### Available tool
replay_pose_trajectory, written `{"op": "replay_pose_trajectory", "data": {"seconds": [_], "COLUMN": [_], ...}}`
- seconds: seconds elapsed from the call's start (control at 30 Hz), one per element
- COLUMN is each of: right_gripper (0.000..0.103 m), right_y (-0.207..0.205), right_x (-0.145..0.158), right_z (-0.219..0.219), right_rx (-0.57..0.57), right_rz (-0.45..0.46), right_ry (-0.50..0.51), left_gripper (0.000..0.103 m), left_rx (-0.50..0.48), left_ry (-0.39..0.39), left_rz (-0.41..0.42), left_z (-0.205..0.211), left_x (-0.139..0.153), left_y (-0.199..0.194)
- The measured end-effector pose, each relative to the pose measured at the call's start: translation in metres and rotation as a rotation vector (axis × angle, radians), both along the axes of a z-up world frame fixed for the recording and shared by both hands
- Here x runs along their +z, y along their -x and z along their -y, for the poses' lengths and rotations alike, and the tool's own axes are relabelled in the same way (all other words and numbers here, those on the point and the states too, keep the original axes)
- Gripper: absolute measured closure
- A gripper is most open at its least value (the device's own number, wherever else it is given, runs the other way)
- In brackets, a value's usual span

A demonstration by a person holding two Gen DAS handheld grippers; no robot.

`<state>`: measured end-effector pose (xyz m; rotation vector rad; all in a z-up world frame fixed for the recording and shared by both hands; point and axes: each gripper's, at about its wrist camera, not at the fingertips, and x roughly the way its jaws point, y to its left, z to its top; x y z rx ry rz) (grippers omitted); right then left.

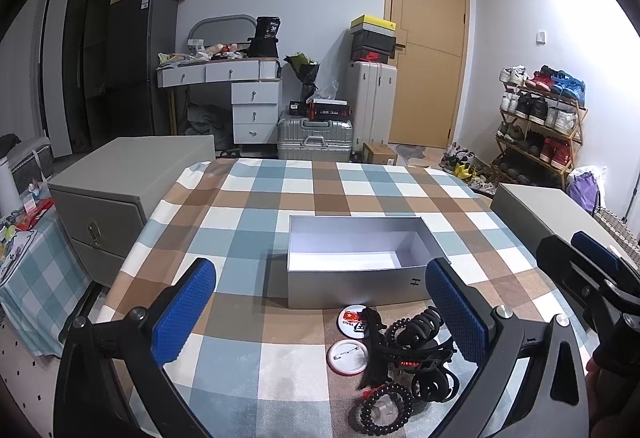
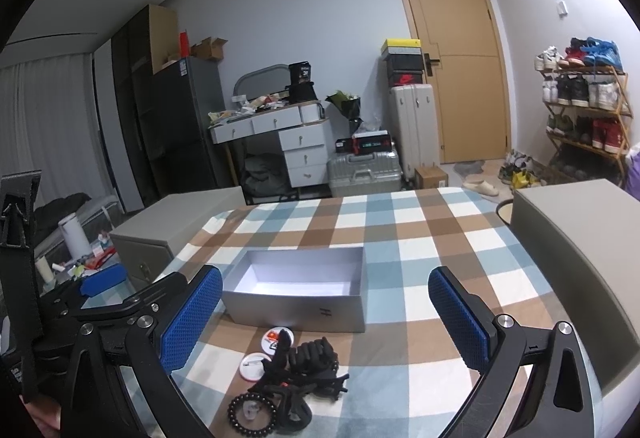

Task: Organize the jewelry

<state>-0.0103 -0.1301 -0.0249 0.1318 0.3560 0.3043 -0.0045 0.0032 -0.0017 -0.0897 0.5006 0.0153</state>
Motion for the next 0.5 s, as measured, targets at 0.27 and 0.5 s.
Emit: {"op": "replay_pose_trajectory", "data": {"seconds": [0.27,0.5], "right_gripper": [0.000,0.000], "right_y": [0.0007,0.0007], "right_x": [-0.0016,-0.0025], "right_z": [0.0006,0.0021], "right_rx": [-0.003,-0.007], "right_rz": [-0.001,-0.004], "right_ry": [-0.006,-0.006], "left_gripper": [0.001,0.001], "left_rx": [0.005,0.006], "left_ry": [-0.013,-0.009], "left_rz": [0.008,-0.002], "left_z": [0.0018,0.0013], "left_x": [-0.0011,-0.0042], "left_y": [0.0009,-0.0005]}}
